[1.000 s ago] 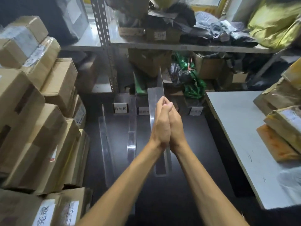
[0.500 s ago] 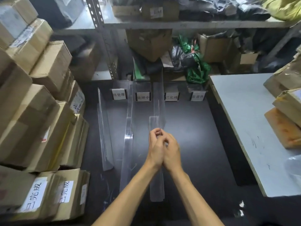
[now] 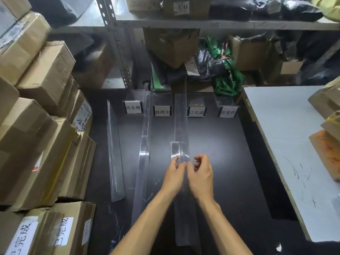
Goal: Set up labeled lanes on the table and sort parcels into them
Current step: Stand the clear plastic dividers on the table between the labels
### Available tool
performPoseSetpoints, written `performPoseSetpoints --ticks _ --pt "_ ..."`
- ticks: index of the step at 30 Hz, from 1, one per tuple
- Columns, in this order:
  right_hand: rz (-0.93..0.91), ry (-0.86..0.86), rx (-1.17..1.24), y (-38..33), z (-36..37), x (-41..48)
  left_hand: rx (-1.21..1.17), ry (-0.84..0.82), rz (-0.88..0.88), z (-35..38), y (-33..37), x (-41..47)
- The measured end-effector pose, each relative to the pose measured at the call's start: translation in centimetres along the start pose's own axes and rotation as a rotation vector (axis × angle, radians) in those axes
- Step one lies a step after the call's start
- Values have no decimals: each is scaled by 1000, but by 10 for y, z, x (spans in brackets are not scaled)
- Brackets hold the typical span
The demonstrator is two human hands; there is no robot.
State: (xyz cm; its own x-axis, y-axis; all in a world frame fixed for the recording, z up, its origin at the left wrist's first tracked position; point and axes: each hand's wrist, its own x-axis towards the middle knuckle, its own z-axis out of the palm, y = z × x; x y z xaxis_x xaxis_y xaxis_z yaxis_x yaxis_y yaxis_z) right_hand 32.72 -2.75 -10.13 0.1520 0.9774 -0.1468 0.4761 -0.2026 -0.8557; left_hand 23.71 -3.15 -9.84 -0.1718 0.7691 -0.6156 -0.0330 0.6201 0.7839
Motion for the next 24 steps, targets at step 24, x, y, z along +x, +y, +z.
performPoseSetpoints --ticks 24 --pt "97 -176 -62 -17 28 97 249 -395 197 -10 21 44"
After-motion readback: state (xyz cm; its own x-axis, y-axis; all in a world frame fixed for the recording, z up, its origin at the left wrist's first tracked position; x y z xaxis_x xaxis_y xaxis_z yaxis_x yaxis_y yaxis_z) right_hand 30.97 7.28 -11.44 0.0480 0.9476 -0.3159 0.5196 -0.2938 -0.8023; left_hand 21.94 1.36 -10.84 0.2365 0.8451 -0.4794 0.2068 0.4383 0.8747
